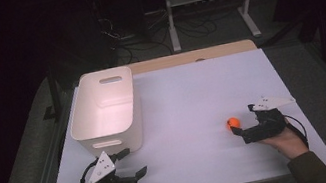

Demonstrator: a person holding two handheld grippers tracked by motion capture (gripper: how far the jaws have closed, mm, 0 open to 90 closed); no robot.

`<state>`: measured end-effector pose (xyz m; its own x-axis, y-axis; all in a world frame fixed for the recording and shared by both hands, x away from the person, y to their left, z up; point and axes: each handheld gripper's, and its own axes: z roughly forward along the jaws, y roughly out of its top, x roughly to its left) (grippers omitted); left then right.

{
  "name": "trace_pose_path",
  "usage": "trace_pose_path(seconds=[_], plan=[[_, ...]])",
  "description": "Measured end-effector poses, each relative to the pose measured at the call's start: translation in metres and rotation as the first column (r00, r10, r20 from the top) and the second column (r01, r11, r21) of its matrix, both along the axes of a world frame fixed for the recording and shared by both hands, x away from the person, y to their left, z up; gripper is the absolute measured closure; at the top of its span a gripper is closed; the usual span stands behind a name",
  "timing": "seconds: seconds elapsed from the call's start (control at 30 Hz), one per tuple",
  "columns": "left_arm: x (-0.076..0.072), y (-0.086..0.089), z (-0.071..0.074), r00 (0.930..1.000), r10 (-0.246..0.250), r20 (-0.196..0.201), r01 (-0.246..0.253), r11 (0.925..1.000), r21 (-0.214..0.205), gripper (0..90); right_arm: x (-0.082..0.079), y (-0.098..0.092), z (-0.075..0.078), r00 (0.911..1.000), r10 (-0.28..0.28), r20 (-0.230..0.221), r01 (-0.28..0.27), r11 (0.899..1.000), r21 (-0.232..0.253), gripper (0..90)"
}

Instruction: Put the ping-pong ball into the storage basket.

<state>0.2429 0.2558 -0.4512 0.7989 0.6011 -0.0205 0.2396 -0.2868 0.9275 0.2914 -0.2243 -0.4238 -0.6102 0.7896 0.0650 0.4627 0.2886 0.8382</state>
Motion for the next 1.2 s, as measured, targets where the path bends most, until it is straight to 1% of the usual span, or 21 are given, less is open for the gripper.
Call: trace_pose_path(seconds=[0.2, 0.5, 0.87, 1.0, 1.2], plan=[[0.0, 0.0, 0.0, 1.0, 0.0, 0.001, 0.0, 1.0, 0.002, 14.1, 0.004, -0.003, 0.0, 0.9999, -0.015, 0.002, 0.015, 1.0, 0.011, 0.0], [0.0, 0.0, 0.0, 1.0, 0.001, -0.004, -0.001, 1.0, -0.004, 14.1, 0.009, 0.001, 0.006, 0.9999, 0.0, 0.012, 0.0, 1.0, 0.025, 0.0], [0.0, 0.0, 0.0, 1.0, 0.0, -0.004, 0.0, 1.0, -0.006, 14.1, 0.02, 0.007, 0.01, 0.9999, -0.008, 0.011, 0.008, 0.999, 0.035, 0.0], [0.0, 0.0, 0.0, 1.0, 0.0, -0.004, 0.0, 1.0, -0.006, 14.1, 0.024, 0.009, 0.011, 1.0, 0.0, 0.006, 0.0, 0.999, 0.041, 0.0], [0.0, 0.0, 0.0, 1.0, 0.0, -0.004, 0.0, 1.0, -0.006, 14.1, 0.026, 0.013, 0.011, 1.0, 0.005, 0.002, -0.005, 0.999, 0.038, 0.0]])
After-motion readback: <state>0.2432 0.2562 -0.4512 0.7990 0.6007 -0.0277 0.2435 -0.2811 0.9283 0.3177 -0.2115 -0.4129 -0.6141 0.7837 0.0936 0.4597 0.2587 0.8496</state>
